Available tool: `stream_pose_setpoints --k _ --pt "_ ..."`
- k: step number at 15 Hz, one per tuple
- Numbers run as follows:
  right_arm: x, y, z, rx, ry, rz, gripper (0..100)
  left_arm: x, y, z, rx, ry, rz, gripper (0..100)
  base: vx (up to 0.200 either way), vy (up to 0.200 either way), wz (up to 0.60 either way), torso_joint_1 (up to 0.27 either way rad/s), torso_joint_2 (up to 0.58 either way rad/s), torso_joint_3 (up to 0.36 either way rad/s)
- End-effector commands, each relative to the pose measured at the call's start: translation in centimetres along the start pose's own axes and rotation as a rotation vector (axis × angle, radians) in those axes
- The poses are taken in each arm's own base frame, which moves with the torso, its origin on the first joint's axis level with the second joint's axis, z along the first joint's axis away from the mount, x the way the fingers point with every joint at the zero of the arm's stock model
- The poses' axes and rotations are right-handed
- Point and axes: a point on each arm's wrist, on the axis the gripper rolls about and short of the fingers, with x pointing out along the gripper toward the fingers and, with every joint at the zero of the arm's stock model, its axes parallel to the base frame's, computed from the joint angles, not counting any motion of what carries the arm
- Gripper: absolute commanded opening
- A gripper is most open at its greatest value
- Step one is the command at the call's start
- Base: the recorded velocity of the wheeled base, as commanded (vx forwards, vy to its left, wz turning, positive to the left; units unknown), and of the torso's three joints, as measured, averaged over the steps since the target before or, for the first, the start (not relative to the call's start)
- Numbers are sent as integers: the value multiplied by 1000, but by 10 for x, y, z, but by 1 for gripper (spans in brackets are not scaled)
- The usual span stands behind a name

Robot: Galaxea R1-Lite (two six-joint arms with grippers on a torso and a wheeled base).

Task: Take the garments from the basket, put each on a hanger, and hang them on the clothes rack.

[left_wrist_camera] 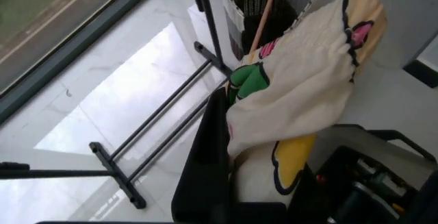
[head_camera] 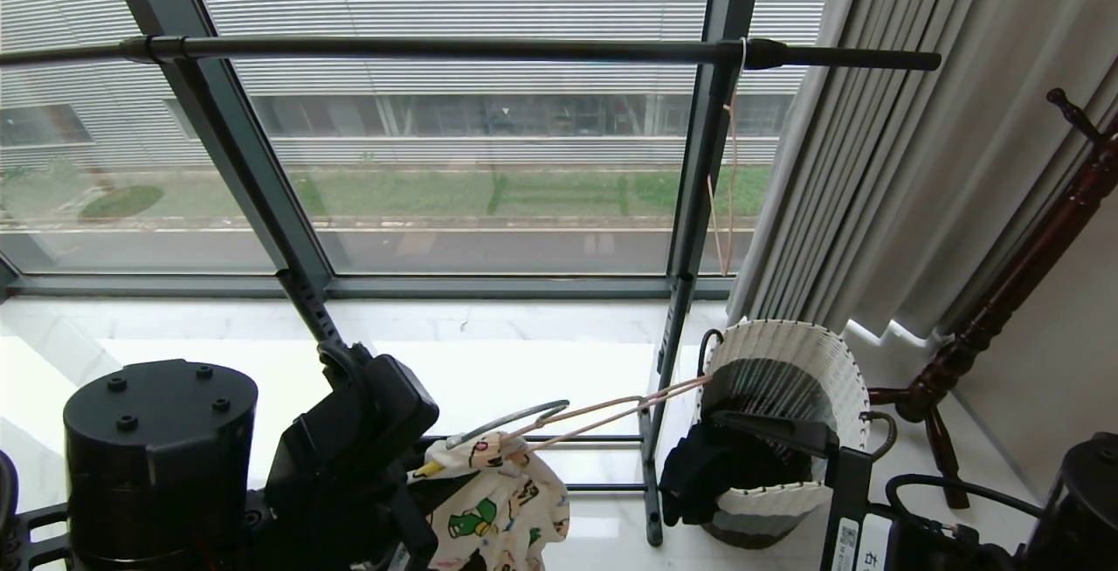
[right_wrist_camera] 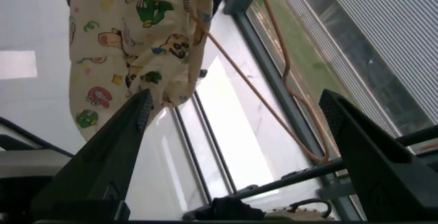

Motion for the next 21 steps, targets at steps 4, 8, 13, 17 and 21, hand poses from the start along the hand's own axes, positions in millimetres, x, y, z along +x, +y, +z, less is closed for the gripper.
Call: stream_pose_setpoints --k 4,8,13,17,21 --pt "28 2 -9 252 78 -36 100 -5 14 34 -58 -131 46 0 0 0 0 0 0 0" --pt "69 -16 6 478 45 -254 100 -10 21 59 -91 -225 69 0 0 0 0 0 0 0" --pt "85 -39 -4 525 70 -414 100 -19 18 63 -81 -260 54 0 0 0 0 0 0 0" --pt "90 -32 -5 470 89 -382 100 -20 11 66 -71 -270 27 0 0 0 0 0 0 0" --pt "99 -18 -11 456 120 -339 100 -20 4 70 -59 -286 -7 0 0 0 0 0 0 0"
